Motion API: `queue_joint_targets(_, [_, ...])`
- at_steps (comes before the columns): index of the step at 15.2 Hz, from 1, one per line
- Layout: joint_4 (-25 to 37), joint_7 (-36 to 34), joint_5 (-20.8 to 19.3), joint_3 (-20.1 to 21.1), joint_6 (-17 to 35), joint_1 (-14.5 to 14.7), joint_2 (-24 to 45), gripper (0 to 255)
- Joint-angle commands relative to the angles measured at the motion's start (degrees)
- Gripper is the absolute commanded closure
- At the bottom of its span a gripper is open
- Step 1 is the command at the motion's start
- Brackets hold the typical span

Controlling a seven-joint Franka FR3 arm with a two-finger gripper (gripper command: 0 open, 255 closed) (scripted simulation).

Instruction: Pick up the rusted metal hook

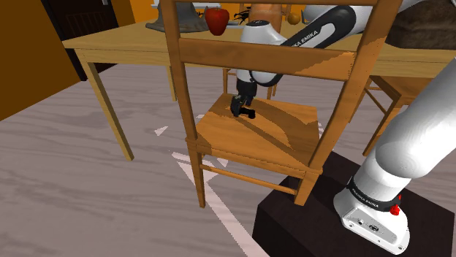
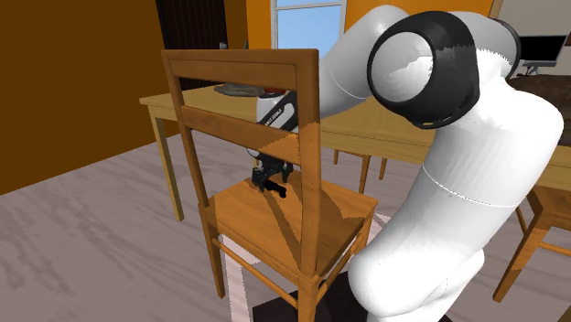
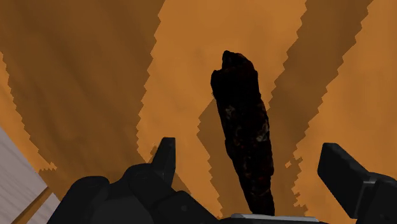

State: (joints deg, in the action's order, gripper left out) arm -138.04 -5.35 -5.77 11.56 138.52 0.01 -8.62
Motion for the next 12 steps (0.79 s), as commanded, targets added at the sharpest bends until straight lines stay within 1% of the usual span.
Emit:
queue_joint_targets(1, [-0.16,-0.09,-0.09,0.02,0.34,-0.01,0.16,255])
queue_joint_targets(10, [-0.22,-0.06,-0.08,0.00,0.39,-0.03,0.16,255])
queue_joint_targets(12, [0.51,0.36,0.35,-0.08,-1.22,0.06,-0.76,255])
